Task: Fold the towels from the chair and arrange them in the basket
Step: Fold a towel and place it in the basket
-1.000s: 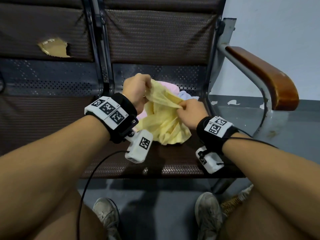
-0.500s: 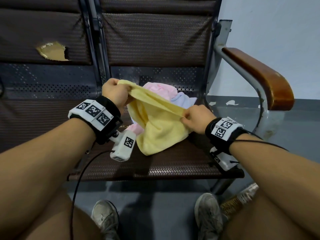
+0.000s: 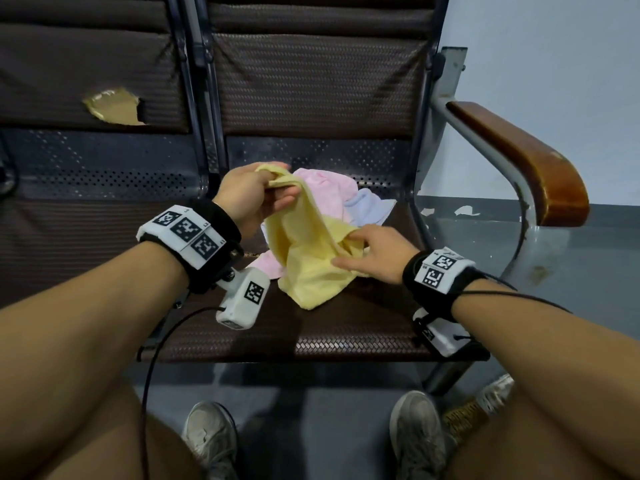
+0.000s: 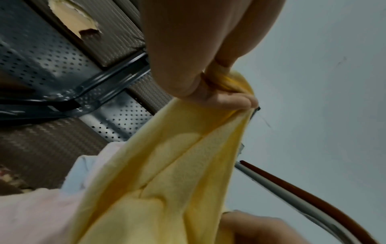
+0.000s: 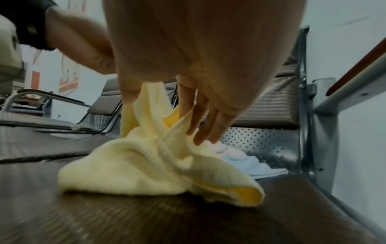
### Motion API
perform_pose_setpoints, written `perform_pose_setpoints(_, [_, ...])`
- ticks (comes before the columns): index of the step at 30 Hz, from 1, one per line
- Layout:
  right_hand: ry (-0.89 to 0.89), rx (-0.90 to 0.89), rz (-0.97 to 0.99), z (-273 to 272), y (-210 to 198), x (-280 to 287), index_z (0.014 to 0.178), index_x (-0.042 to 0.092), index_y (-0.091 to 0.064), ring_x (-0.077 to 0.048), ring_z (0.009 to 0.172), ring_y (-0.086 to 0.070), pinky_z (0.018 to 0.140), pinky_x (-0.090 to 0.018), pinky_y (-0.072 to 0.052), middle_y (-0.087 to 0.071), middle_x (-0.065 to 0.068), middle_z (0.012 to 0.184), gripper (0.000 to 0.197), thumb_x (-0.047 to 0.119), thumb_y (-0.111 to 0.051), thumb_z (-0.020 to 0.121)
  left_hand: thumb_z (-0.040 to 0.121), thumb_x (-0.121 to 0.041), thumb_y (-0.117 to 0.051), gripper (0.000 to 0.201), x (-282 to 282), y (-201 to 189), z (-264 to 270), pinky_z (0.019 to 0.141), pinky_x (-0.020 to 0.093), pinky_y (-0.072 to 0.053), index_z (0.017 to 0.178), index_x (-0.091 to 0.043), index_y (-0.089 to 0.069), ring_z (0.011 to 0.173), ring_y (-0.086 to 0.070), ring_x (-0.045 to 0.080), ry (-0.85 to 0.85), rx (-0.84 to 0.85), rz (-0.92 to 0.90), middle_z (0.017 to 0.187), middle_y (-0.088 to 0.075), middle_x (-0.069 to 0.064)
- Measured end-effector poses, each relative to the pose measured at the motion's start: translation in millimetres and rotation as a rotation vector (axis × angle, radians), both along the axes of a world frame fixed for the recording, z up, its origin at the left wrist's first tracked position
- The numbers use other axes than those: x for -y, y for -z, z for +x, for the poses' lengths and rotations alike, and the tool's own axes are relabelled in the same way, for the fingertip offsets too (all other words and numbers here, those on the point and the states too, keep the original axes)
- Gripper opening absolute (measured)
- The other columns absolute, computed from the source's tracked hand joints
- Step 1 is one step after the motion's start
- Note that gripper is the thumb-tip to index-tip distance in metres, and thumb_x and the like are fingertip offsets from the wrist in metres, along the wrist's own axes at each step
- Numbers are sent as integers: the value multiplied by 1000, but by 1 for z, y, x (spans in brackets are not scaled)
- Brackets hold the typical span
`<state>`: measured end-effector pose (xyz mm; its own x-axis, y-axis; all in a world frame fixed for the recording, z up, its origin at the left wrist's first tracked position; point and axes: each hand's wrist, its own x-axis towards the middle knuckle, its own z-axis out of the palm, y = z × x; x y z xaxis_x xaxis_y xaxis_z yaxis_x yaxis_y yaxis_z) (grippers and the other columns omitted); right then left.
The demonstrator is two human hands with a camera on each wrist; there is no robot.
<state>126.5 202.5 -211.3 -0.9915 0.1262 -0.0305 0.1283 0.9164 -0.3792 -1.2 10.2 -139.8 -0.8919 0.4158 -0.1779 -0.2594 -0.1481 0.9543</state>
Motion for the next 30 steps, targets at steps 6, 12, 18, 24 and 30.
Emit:
perform_pose_setpoints(6, [-14,167,196,-10,14,6,69,18,-44,-29,79,-60,65,-32,-39,-52,-2,73,40,45,-55,96,98,-2,-36,30,-10,-13,8,46,18,-49,106,-9,-64,50,-62,8,42,-35,99,58,-63,2])
perform_pose_setpoints(12, [224,128,209,-10,-1,-21,71,12,-62,-32,82,-62,65,-32,-43,-61,-7,76,29,28,-52,93,96,2,-36,32,11,6,-20,55,24,-55,105,-9,-65,60,-64,15,-245,-54,-6,74,-66,8])
perform_pose_setpoints(18, [406,-167,212,-1,-17,-40,71,9,-65,-36,77,-59,65,-34,-44,-55,-10,70,36,28,-48,96,94,0,-45,27,30,27,-43,48,25,-53,89,-14,-68,69,-65,21,-360,-32,-178,83,-66,10])
perform_pose_setpoints(24, [493,-383,-116,-2,-20,-44,74,15,-54,-24,73,-50,65,-32,-32,-53,-2,70,32,27,-41,101,91,-5,-49,28,36,31,-50,58,29,-51,106,-11,-72,72,-63,24,-269,-32,-263,91,-66,14])
perform_pose_setpoints(30, [344,-435,-123,9,-24,-52,65,16,-52,-13,61,-48,54,-25,-33,-50,1,59,38,39,-58,95,92,-1,-48,27,47,31,-52,64,33,-54,101,-9,-72,70,-65,26,-302,-52,-266,87,-68,15])
